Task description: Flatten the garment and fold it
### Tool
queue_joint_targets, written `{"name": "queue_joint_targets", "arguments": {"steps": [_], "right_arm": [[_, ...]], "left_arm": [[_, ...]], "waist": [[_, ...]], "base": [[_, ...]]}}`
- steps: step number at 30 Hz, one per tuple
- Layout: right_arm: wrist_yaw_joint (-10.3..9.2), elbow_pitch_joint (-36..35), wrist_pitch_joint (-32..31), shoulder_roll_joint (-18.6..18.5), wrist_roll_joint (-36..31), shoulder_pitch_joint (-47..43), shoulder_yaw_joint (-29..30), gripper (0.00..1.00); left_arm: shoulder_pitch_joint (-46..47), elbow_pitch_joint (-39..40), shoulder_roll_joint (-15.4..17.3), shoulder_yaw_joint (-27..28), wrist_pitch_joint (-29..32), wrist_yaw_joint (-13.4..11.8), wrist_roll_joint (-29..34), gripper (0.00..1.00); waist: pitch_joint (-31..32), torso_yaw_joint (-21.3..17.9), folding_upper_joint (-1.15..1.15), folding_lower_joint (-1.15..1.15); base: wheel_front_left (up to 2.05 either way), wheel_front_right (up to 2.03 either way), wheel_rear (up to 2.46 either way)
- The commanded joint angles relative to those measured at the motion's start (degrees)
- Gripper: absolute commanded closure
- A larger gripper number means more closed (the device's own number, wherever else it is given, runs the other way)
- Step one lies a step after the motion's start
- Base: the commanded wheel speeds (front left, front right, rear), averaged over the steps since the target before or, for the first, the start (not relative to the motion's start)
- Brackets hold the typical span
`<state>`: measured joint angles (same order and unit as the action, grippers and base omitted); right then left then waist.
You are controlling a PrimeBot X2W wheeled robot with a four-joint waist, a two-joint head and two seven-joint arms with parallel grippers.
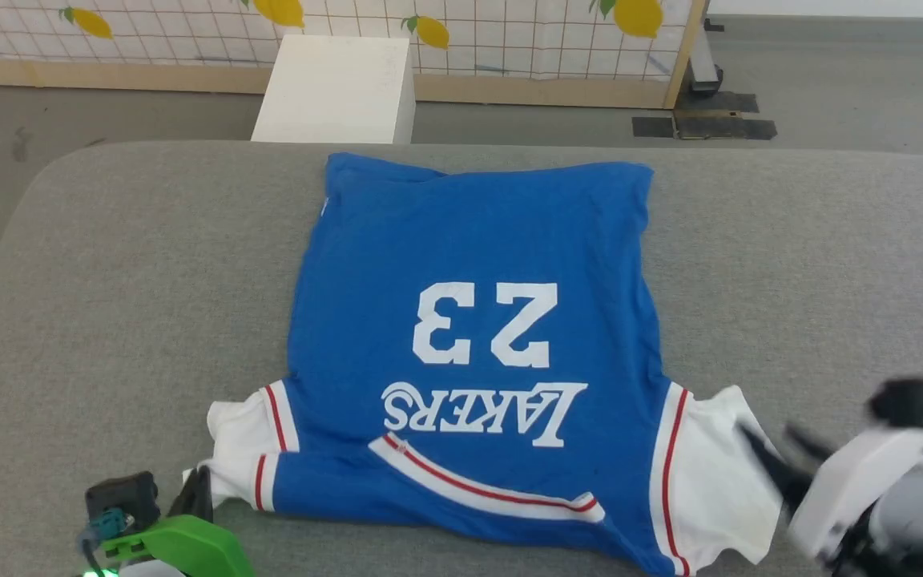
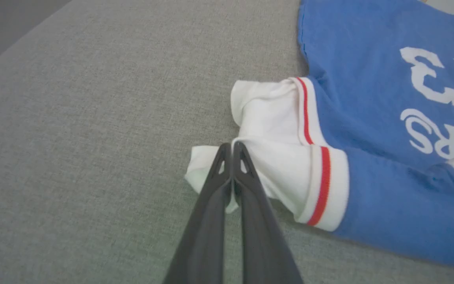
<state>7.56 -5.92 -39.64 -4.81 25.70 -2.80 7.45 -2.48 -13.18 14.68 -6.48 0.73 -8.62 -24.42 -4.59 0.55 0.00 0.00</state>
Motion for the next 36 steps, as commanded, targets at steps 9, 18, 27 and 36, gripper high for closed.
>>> {"name": "queue_joint_targets", "arguments": {"steps": [9, 18, 27, 36], "right_arm": [[-0.08, 5.2, 9.4, 1.9, -0.2, 24.4, 9.0, 0.00], [-0.08, 23.9, 1.3, 1.7, -21.6, 53.6, 11.4, 0.00], [-0.08, 32.2, -10.6, 0.1, -34.8, 66.0, 9.8, 0.00], [-0.08, 35.0, -13.1, -1.9, -38.4, 69.2, 7.7, 0.00]], "left_arm": [[-1.6, 10.3, -0.5, 1.4, -3.6, -0.5, -1.8, 1.00], [1.6, 16.5, -0.9, -0.4, -5.3, 1.1, -1.6, 1.00], [4.6, 17.2, -2.4, -2.4, -7.6, 2.4, -1.5, 1.00], [6.1, 16.3, -3.5, -3.4, -9.7, 3.0, -1.8, 1.00]], "waist": [[-8.4, 0.2, 0.00, 0.00], [-23.5, 5.6, 0.00, 0.00], [-31.9, 11.5, 0.00, 0.00], [-35.2, 14.2, 0.00, 0.00]], "base": [[0.00, 0.00, 0.00], [0.00, 0.00, 0.00], [0.00, 0.00, 0.00], [0.00, 0.00, 0.00]]}}
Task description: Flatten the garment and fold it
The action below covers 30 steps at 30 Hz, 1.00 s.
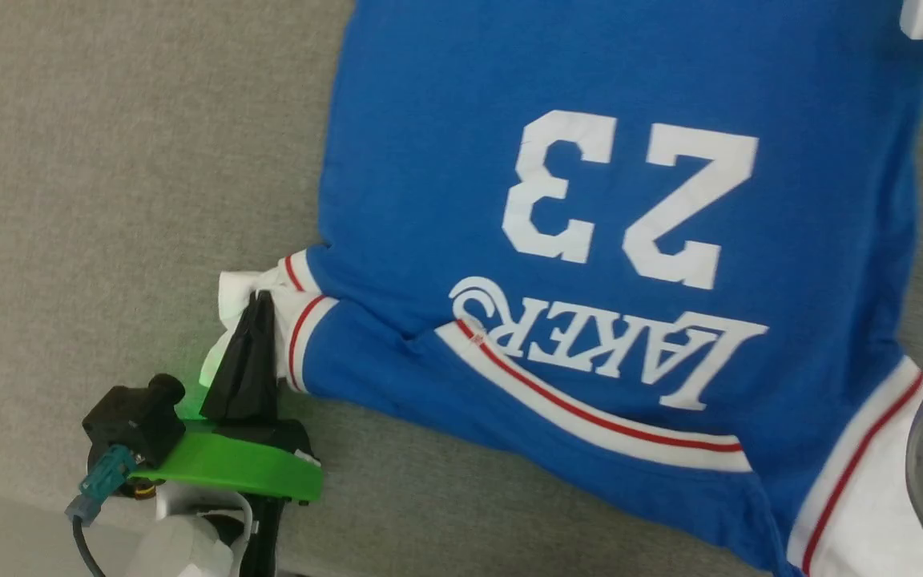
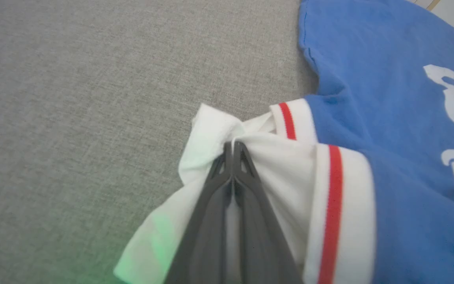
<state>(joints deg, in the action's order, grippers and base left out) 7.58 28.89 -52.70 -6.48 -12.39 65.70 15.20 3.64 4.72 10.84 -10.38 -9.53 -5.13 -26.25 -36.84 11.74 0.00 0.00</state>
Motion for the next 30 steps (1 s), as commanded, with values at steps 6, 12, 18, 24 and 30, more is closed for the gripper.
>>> {"name": "queue_joint_targets", "arguments": {"steps": [6, 12, 18, 24, 30], "right_arm": [[-0.09, 1.3, -0.5, -0.7, 0.0, 0.2, 0.6, 1.00], [-0.09, 0.1, 5.4, -2.8, 6.1, -2.2, -1.0, 1.00], [-0.09, -8.7, 9.1, -8.1, 16.3, -12.8, -5.0, 1.00], [-0.09, -23.5, 6.8, -8.7, 24.5, -33.1, -3.0, 1.00], [-0.09, -36.3, 2.4, -3.5, 28.4, -55.0, -0.7, 1.00]], "left_arm": [[0.8, -2.8, 0.4, 0.5, 0.1, -0.3, -0.3, 1.00], [0.9, -4.5, 1.5, 0.8, 0.4, -0.2, -0.3, 1.00], [-0.4, -6.3, 2.3, 0.6, 1.7, -0.6, -0.2, 1.00], [-2.6, -7.9, 3.1, 0.8, 3.1, -1.4, -0.7, 1.00], [-4.5, -8.7, 3.1, 0.8, 4.0, -2.2, -1.2, 1.00]], "waist": [[-1.1, 1.8, 0.00, 0.00], [6.1, -1.7, 0.00, 0.00], [14.8, -6.0, 0.00, 0.00], [22.0, -10.2, 0.00, 0.00], [26.4, -13.0, 0.00, 0.00]], "base": [[0.00, 0.00, 0.00], [0.00, 0.00, 0.00], [0.00, 0.00, 0.00], [0.00, 0.00, 0.00], [0.00, 0.00, 0.00]]}}
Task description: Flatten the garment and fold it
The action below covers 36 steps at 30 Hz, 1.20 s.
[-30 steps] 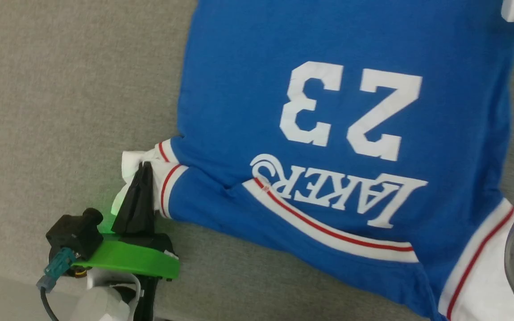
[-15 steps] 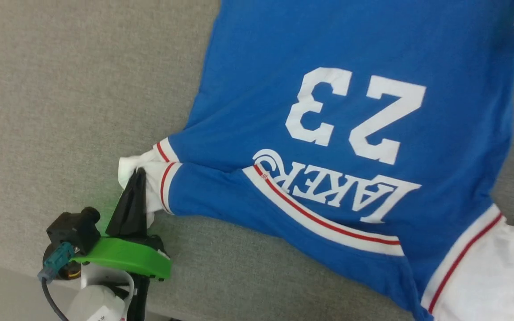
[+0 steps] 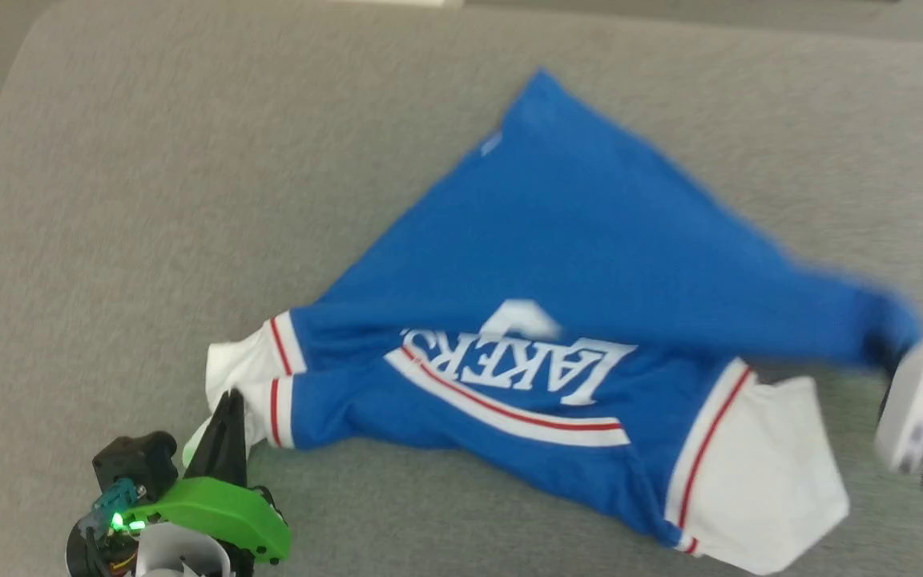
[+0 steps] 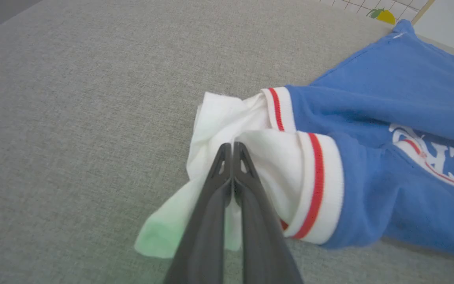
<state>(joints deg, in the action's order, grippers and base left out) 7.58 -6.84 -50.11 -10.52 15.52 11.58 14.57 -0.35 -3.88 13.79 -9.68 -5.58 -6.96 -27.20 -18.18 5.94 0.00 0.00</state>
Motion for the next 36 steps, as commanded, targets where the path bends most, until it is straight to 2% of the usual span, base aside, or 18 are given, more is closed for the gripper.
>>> {"name": "queue_joint_targets", "arguments": {"steps": [1, 5, 9, 10, 11, 16, 19, 22, 28, 36], "right_arm": [[-0.09, -2.0, -0.8, 1.3, 0.7, -3.5, 0.0, 1.00], [-0.09, -5.7, -3.5, 4.6, 2.3, -13.1, -0.5, 1.00], [-0.09, -4.1, -4.6, 6.6, 5.5, -20.4, -2.0, 1.00], [-0.09, -3.9, -4.2, 6.8, 6.1, -20.8, -2.2, 0.74], [-0.09, -3.8, -3.2, 7.0, 6.9, -21.2, -2.1, 0.00], [-0.09, -6.1, 4.3, 7.4, 10.8, -17.7, 1.0, 0.00], [-0.09, -7.4, 9.2, 7.5, 12.4, -12.3, 2.7, 0.00], [-0.09, -6.5, 11.5, 6.6, 10.8, -6.2, 2.1, 0.00], [-0.09, 1.9, 10.5, 3.8, 4.7, 8.1, -5.1, 0.00], [-0.09, 20.4, 6.0, 0.9, -4.9, 26.3, -18.6, 0.00]], "left_arm": [[-0.7, -0.1, 0.1, 0.1, 0.2, -0.4, -0.3, 1.00], [-1.2, -0.6, 0.1, -0.2, 0.5, -0.7, -0.4, 1.00], [-1.4, -1.0, -0.2, -0.4, 0.3, -0.8, -0.8, 1.00], [-1.5, -1.1, -0.3, -0.4, 0.3, -0.8, -0.9, 1.00], [-1.5, -1.2, -0.3, -0.5, 0.2, -0.8, -1.0, 1.00], [-1.9, -1.4, -0.4, -0.6, -0.3, -0.9, -1.2, 1.00], [-1.8, -1.0, -0.2, -0.5, -0.4, -1.0, -1.1, 1.00], [-1.2, -0.1, 0.0, -0.6, -0.3, -1.1, -1.0, 1.00], [0.6, 2.0, 0.4, -1.1, 0.3, -1.0, -0.6, 1.00], [3.5, 2.6, -0.4, -2.4, -0.1, -0.2, -0.8, 1.00]], "waist": [[8.0, -7.4, 0.00, 0.00], [9.3, -8.2, 0.00, 0.00], [10.2, -8.5, 0.00, 0.00], [10.3, -8.5, 0.00, 0.00], [10.5, -8.6, 0.00, 0.00], [10.9, -8.7, 0.00, 0.00], [10.5, -8.4, 0.00, 0.00], [9.6, -7.3, 0.00, 0.00], [5.1, -3.9, 0.00, 0.00], [-2.9, 2.2, 0.00, 0.00]], "base": [[0.00, 0.00, 0.00], [0.00, 0.00, 0.00], [0.00, 0.00, 0.00], [0.00, 0.00, 0.00], [0.00, 0.00, 0.00], [0.00, 0.00, 0.00], [0.00, 0.00, 0.00], [0.00, 0.00, 0.00], [0.00, 0.00, 0.00], [0.00, 0.00, 0.00]]}}
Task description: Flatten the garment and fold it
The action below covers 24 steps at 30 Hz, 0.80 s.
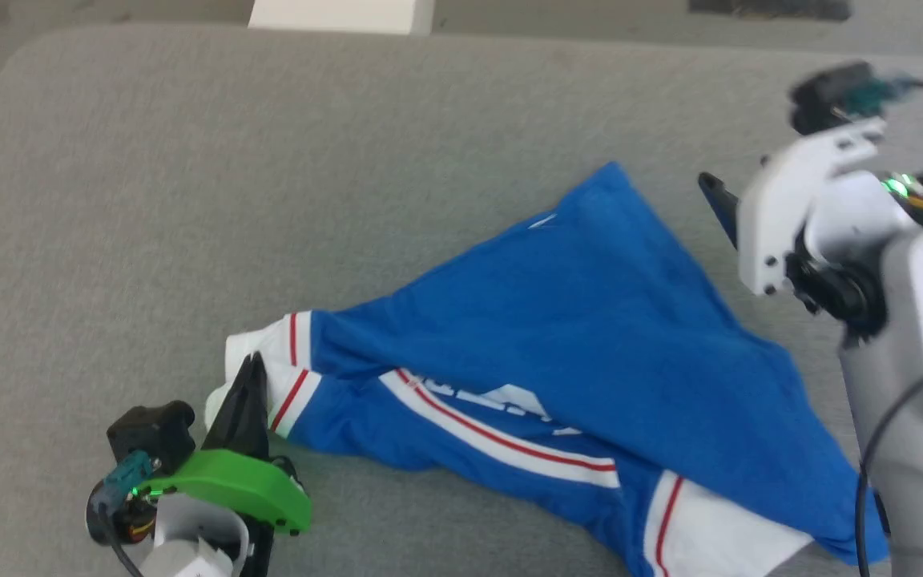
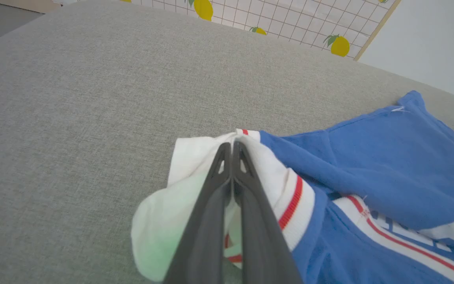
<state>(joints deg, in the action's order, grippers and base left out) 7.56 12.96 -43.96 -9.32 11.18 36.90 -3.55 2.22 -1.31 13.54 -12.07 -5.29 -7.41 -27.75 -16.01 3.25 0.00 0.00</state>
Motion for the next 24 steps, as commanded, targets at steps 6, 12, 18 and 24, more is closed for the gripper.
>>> {"name": "queue_joint_targets", "arguments": {"steps": [6, 12, 18, 24], "right_arm": [[-0.08, 11.2, -1.8, -1.3, -3.8, 9.4, -7.2, 0.00], [-0.08, 18.9, -1.8, -2.1, -4.7, 13.0, -12.5, 0.00], [-0.08, 23.3, -3.6, -2.7, -0.9, 14.1, -13.3, 1.00], [-0.08, 17.2, 4.8, -3.8, 4.2, 12.1, -7.1, 1.00]], "left_arm": [[2.7, -1.1, -0.8, -0.4, -1.7, 0.8, -0.4, 1.00], [3.9, -2.3, -1.4, -0.9, -2.8, 1.2, -0.6, 1.00], [4.4, -3.6, -1.3, -1.1, -3.1, 1.3, -0.9, 1.00], [3.6, -4.1, -0.3, -0.5, -3.1, 0.9, -0.9, 1.00]], "waist": [[-8.7, 8.4, 0.00, 0.00], [-10.3, 9.8, 0.00, 0.00], [-9.1, 8.1, 0.00, 0.00], [-4.4, 4.7, 0.00, 0.00]], "base": [[0.00, 0.00, 0.00], [0.00, 0.00, 0.00], [0.00, 0.00, 0.00], [0.00, 0.00, 0.00]]}}
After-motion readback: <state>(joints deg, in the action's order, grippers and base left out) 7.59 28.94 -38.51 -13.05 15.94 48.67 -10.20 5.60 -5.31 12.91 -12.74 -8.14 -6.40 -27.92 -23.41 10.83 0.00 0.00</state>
